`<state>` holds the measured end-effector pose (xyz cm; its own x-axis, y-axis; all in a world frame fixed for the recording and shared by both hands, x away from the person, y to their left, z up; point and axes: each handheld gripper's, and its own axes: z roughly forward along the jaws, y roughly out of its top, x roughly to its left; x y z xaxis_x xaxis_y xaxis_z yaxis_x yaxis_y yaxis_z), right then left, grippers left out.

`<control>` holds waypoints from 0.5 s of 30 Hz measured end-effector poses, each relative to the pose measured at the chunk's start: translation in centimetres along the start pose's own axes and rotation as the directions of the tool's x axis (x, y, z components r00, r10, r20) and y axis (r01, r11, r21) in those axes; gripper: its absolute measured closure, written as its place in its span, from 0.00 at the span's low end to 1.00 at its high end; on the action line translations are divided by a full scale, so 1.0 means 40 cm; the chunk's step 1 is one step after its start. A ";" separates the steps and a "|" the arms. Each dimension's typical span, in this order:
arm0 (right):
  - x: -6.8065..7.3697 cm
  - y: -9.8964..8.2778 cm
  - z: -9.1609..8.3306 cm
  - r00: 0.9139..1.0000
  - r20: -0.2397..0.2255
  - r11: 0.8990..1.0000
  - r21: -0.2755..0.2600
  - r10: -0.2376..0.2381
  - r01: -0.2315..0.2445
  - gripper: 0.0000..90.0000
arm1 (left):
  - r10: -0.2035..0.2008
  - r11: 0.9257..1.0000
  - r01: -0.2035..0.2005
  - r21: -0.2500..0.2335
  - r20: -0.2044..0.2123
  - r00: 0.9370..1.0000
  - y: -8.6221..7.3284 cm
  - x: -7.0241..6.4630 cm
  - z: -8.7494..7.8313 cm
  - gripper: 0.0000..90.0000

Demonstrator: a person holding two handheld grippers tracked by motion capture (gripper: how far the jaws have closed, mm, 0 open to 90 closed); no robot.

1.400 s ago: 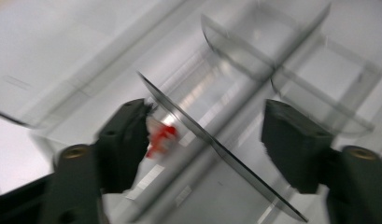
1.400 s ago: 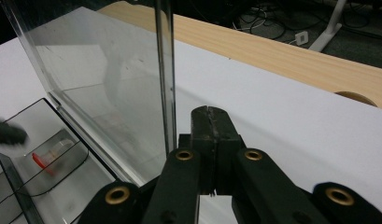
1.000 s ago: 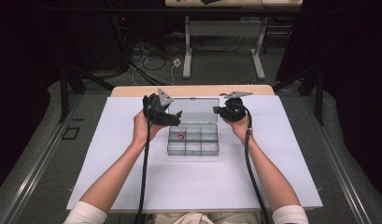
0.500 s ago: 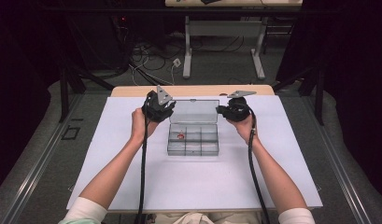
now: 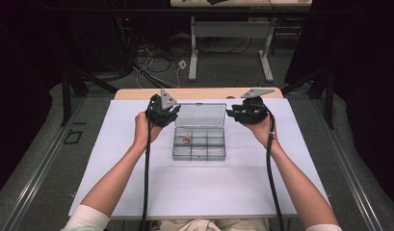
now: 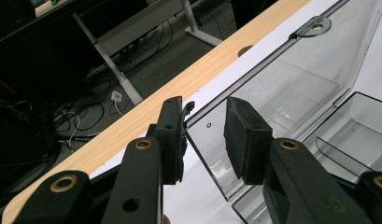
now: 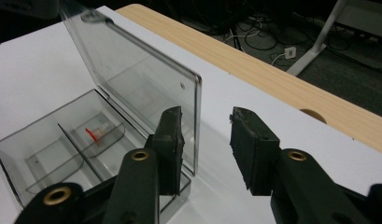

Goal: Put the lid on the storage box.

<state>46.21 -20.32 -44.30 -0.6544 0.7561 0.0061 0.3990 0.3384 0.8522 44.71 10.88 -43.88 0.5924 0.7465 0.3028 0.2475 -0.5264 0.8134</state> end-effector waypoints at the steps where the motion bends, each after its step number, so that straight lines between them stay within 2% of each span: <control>1: 0.003 0.010 0.006 1.000 0.004 1.000 -0.002 -0.004 0.004 0.71 | -0.001 1.000 0.001 -0.001 0.002 1.000 0.000 0.000 0.000 0.75; 3: 0.009 0.024 0.015 1.000 0.007 1.000 0.009 -0.010 0.010 0.72 | 0.001 1.000 -0.001 0.002 0.006 1.000 -0.001 0.000 -0.002 0.75; 6: 0.018 0.037 0.028 1.000 0.016 1.000 0.020 -0.016 0.016 0.79 | 0.001 1.000 -0.001 -0.004 0.008 1.000 -0.002 0.000 -0.003 0.75; 9: 0.030 0.035 0.031 1.000 0.008 0.999 0.024 -0.028 0.028 0.85 | 0.003 1.000 -0.003 -0.001 0.019 1.000 -0.003 0.001 -0.008 0.75; 11: 0.039 0.030 0.028 0.999 0.021 0.998 0.031 -0.047 0.046 0.86 | -0.014 1.000 0.014 0.000 0.038 0.999 -0.005 0.003 -0.015 0.75; 15: 0.050 0.021 0.017 0.998 0.032 0.998 0.032 -0.056 0.055 0.88 | -0.009 1.000 0.009 -0.004 0.050 0.999 -0.010 -0.001 -0.027 0.76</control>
<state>45.67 -18.15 -43.92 -0.6551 0.7533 -0.0580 0.3829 0.3973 0.8340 43.76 11.50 -43.68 0.6278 0.7298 0.2706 0.2499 -0.5183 0.8179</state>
